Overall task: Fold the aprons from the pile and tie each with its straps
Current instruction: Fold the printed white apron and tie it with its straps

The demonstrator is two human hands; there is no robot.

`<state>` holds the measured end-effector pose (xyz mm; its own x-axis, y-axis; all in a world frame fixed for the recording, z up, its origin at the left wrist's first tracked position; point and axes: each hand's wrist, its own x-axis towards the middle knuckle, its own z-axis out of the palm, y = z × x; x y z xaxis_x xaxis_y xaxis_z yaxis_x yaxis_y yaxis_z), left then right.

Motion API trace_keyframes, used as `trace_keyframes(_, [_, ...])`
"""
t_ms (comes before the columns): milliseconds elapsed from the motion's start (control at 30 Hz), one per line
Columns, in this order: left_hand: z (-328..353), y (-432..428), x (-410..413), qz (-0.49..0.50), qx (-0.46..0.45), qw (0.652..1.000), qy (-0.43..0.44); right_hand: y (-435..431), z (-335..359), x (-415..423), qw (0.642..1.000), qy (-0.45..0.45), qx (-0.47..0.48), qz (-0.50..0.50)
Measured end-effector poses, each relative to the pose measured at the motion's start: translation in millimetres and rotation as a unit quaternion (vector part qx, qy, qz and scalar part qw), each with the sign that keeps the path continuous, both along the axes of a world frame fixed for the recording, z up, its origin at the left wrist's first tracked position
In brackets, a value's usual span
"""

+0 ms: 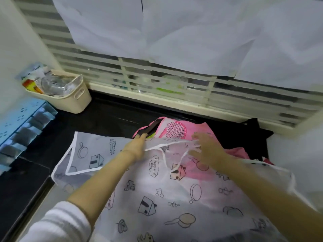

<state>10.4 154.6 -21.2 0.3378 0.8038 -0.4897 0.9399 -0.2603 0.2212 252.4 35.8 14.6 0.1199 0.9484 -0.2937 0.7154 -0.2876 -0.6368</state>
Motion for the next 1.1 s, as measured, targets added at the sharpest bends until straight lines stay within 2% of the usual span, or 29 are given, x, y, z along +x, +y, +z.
trace_keyframes(67, [-1,10,-7,-0.015,0.007,0.999,0.041,2,-1,1,0.999,0.001,-0.001,-0.041])
trace_keyframes(133, [4,21,-13,-0.028,0.009,0.996,0.079,5,1,4,0.997,-0.060,0.042,-0.032])
trace_keyframes(200, [11,33,-16,-0.027,0.000,0.996,0.080,8,8,7,0.994,-0.078,0.063,-0.036])
trace_keyframes(333, [29,58,-9,-0.030,0.073,0.997,-0.018,31,18,14,0.983,-0.102,0.109,-0.104])
trace_keyframes(500, [60,91,10,-0.008,0.211,0.963,-0.168,63,45,20,0.951,-0.133,0.201,-0.192])
trace_keyframes(600, [74,110,20,0.002,0.250,0.937,-0.244,80,59,27,0.930,-0.163,0.265,-0.196])
trace_keyframes(733, [89,122,31,-0.008,0.282,0.917,-0.282,98,73,40,0.906,-0.191,0.321,-0.200])
trace_keyframes(833, [93,115,37,-0.026,0.283,0.906,-0.314,100,75,50,0.910,-0.194,0.314,-0.188])
trace_keyframes(900, [87,109,38,-0.046,0.255,0.919,-0.296,93,66,56,0.924,-0.197,0.284,-0.163])
trace_keyframes(967, [75,100,37,-0.070,0.204,0.948,-0.233,84,53,60,0.940,-0.206,0.239,-0.131])
trace_keyframes(1033, [60,87,34,-0.070,0.147,0.974,-0.155,72,43,57,0.965,-0.199,0.151,-0.083])
trace_keyframes(1100, [50,69,33,-0.060,0.136,0.983,-0.103,61,34,47,0.976,-0.200,0.063,-0.058])
